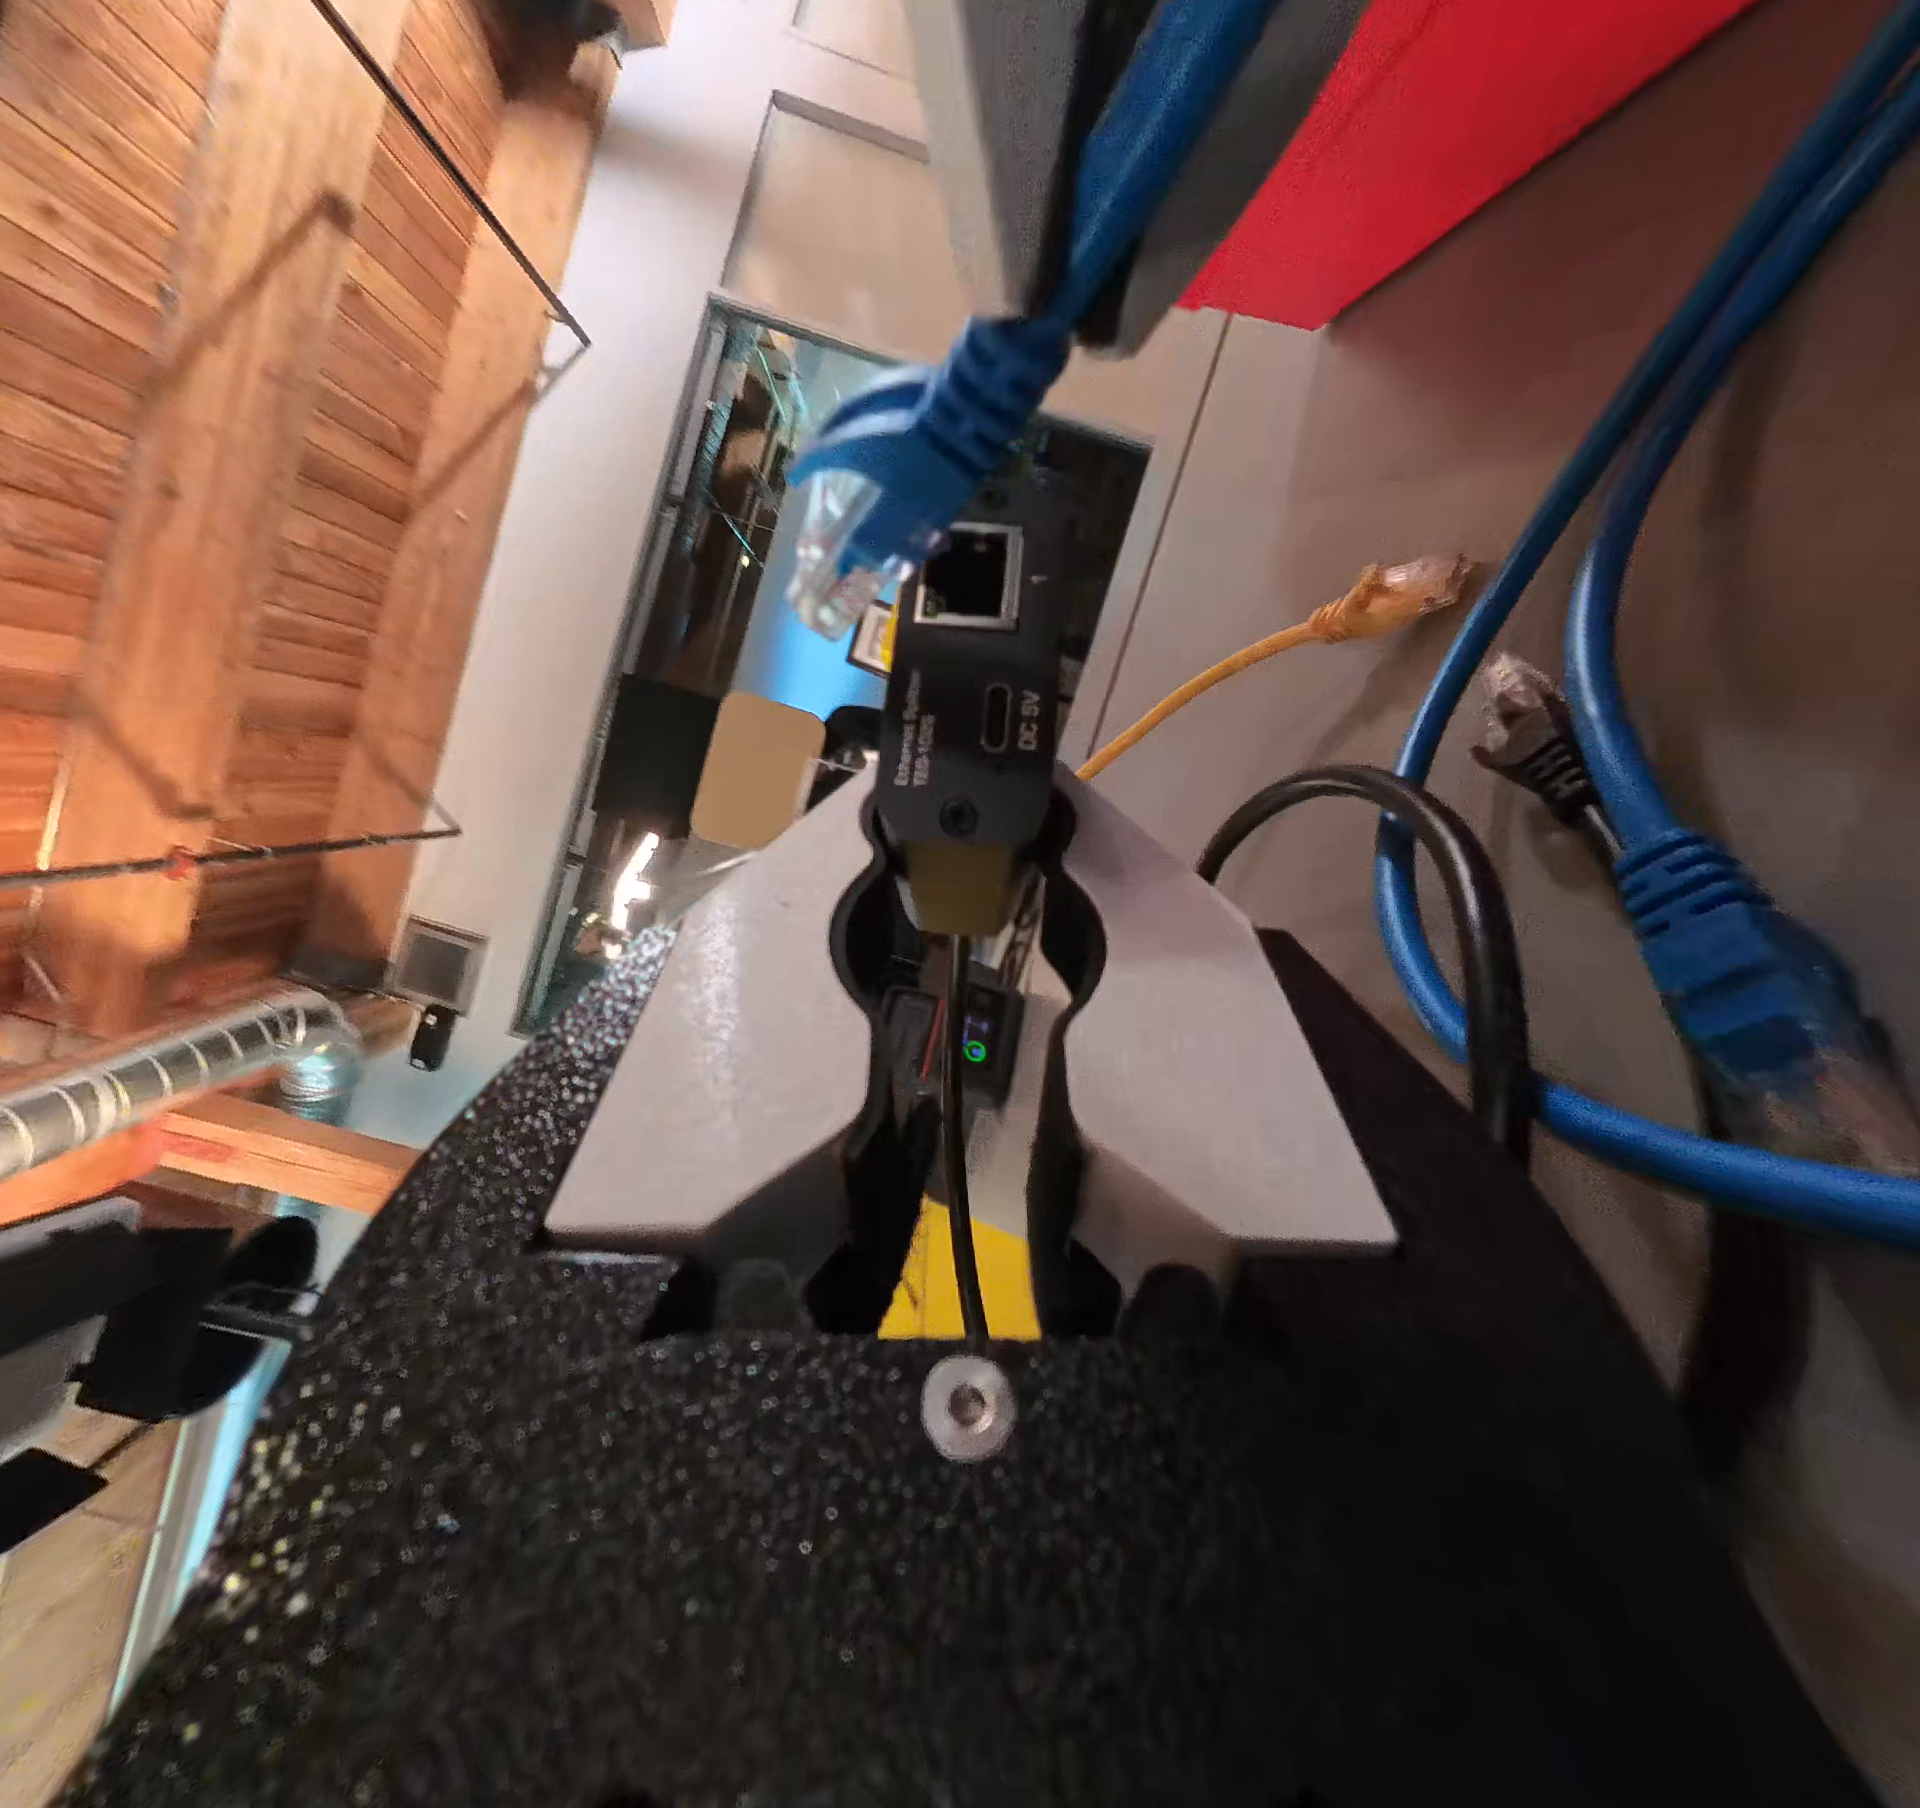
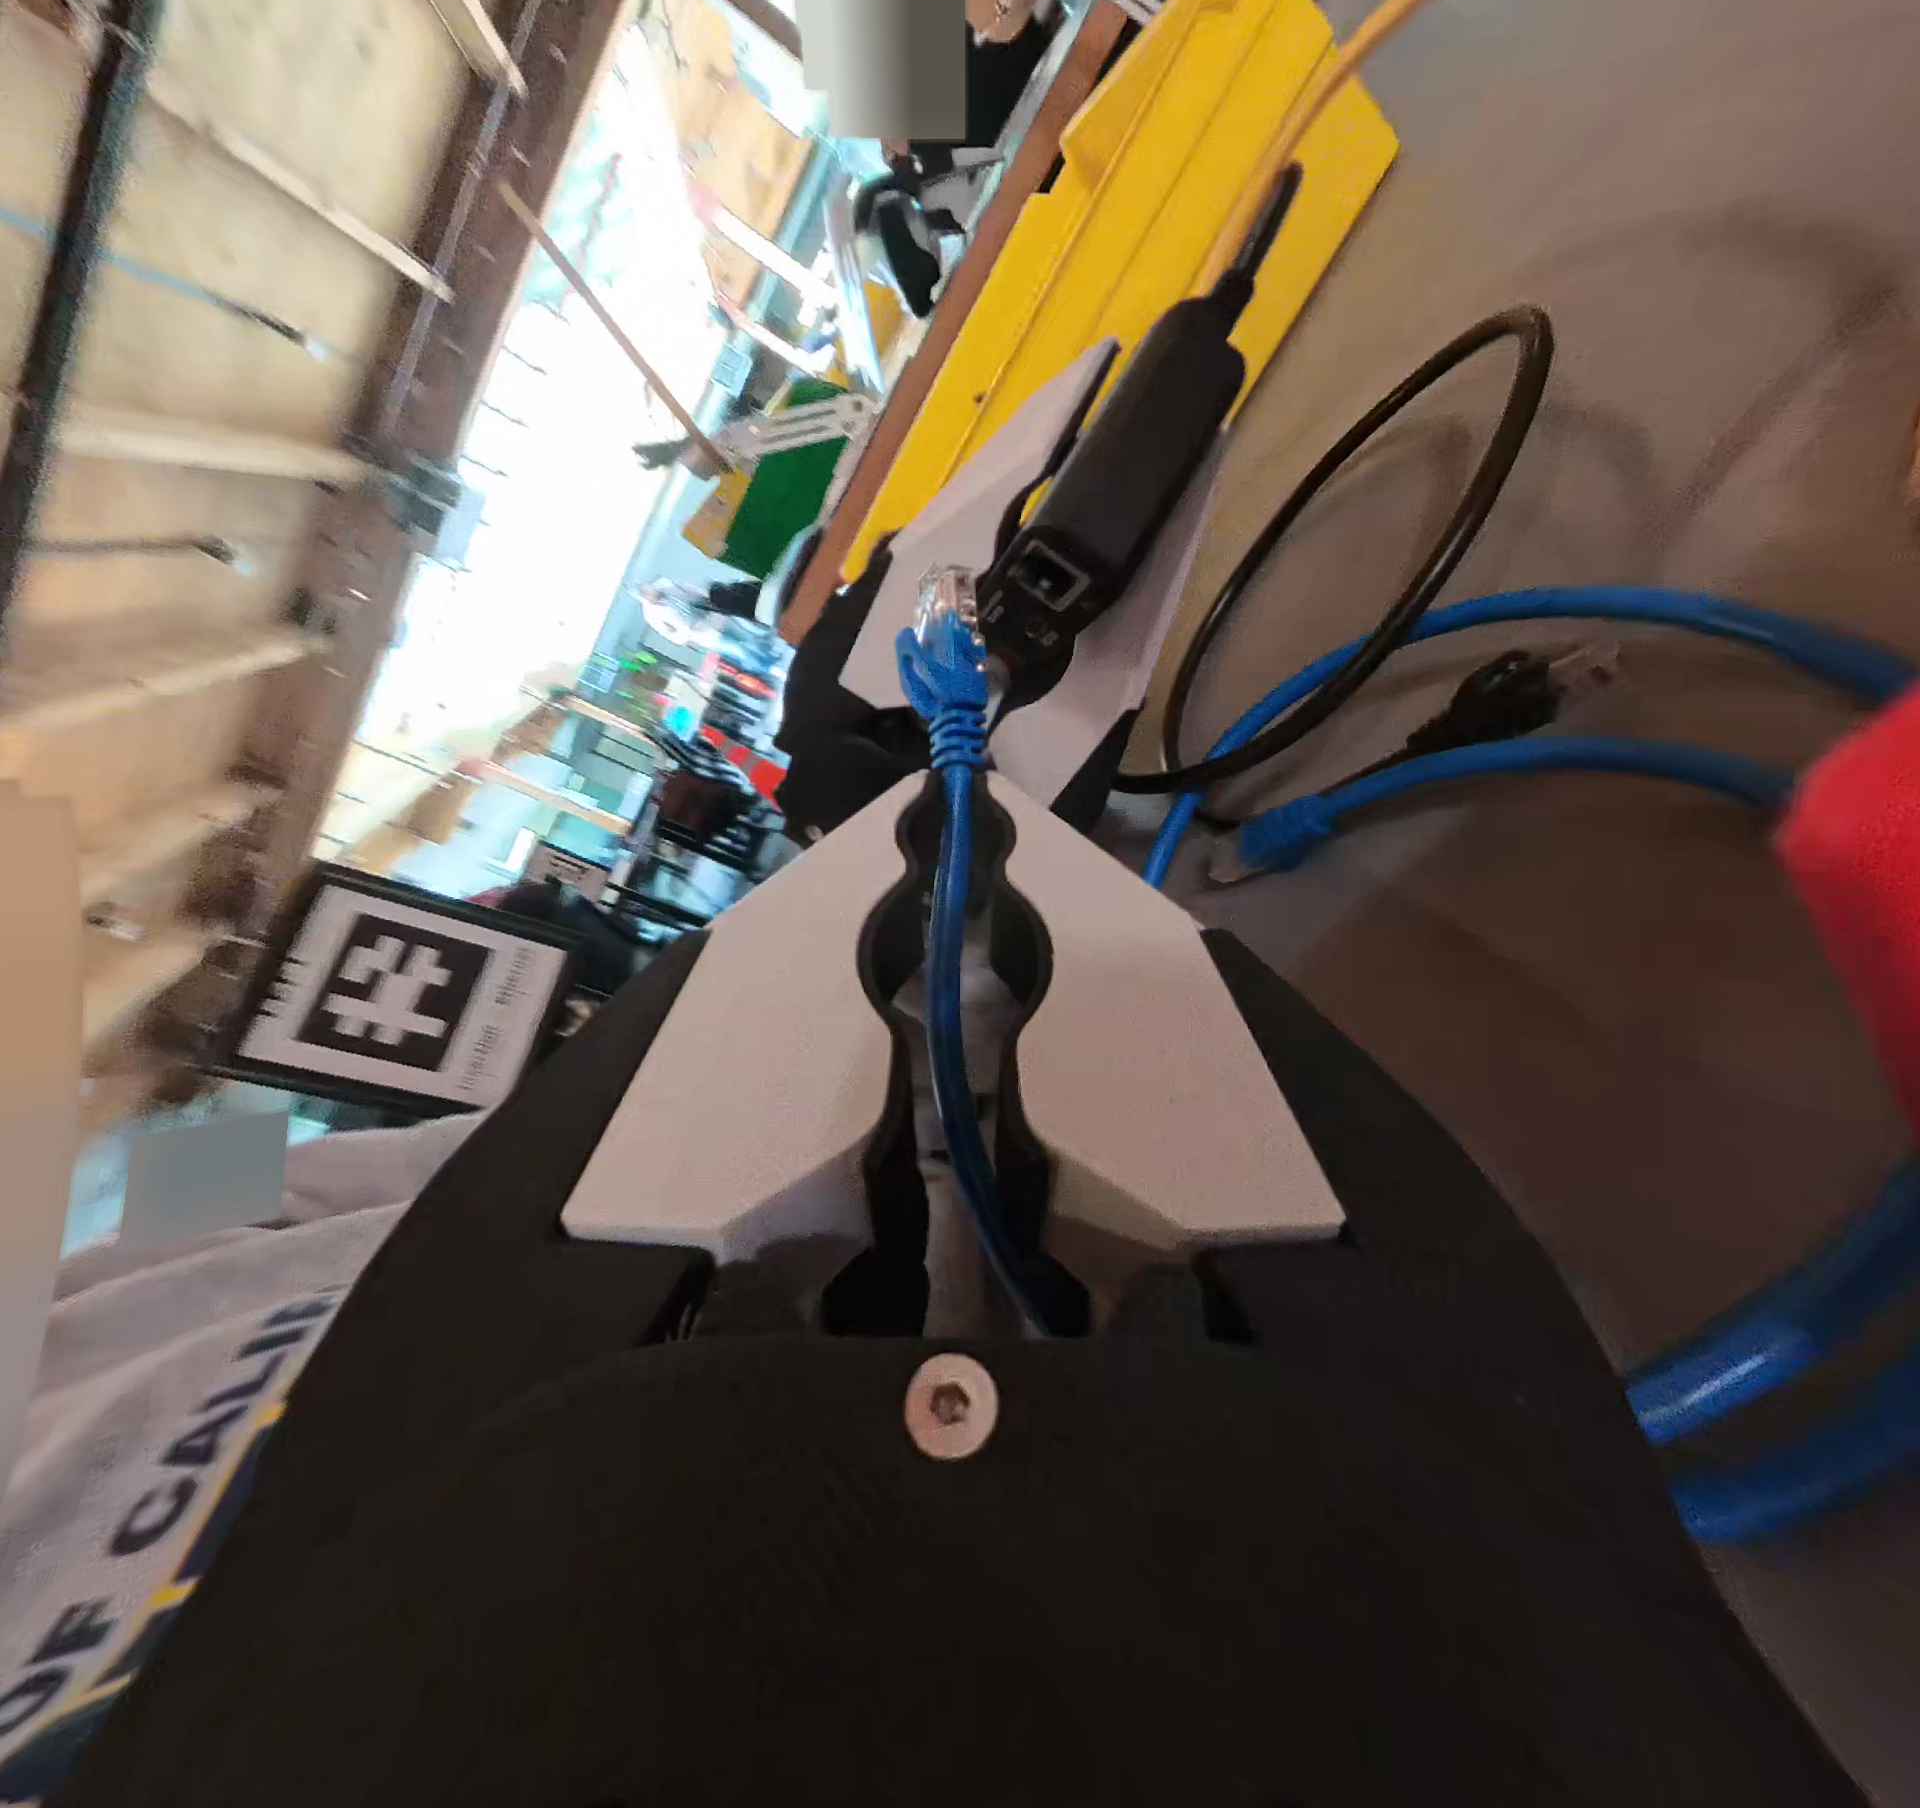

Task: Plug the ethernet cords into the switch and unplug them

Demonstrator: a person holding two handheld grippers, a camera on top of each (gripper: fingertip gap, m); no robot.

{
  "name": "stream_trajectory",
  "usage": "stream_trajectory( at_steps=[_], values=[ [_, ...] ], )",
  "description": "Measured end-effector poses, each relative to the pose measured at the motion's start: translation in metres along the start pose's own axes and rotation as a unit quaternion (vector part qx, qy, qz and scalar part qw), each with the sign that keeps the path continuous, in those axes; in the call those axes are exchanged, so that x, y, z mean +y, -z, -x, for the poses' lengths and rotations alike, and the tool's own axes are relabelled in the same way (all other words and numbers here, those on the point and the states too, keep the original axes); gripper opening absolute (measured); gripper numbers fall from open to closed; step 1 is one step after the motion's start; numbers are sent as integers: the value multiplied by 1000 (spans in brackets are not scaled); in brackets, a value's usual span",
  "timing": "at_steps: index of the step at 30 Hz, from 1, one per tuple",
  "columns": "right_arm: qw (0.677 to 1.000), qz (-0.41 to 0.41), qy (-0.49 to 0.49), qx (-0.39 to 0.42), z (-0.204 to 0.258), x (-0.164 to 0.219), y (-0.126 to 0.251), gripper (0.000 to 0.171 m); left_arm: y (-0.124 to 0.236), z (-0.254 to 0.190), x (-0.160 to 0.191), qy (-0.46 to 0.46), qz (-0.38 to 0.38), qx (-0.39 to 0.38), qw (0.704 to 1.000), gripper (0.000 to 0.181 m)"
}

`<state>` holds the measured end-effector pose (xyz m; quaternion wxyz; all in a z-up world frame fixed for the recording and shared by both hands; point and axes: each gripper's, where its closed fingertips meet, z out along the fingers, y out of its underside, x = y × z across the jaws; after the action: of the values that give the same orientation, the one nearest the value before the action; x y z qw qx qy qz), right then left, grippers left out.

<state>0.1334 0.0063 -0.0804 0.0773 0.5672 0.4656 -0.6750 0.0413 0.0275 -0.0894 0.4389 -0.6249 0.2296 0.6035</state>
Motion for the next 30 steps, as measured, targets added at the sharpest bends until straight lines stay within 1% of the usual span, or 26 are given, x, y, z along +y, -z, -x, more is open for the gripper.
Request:
stream_trajectory(
  at_steps=[2,8,15,30],
  values=[
    [1000,-8,-27,-9,-4,-1,3,2,1,2,-3,-1,-8,-7,1000,21],
    [999,-25,-40,-9,-7,-5,5,2,3,13,3,20,-2,-28,999,22],
    [1000,-20,-15,19,-13,-2,2,2,2,6,1,-15,1,-18,1000,22],
    [998,-29,-19,49,-26,-2,6,2,0,0,1,-81,15,-19,996,21]
  ],
)
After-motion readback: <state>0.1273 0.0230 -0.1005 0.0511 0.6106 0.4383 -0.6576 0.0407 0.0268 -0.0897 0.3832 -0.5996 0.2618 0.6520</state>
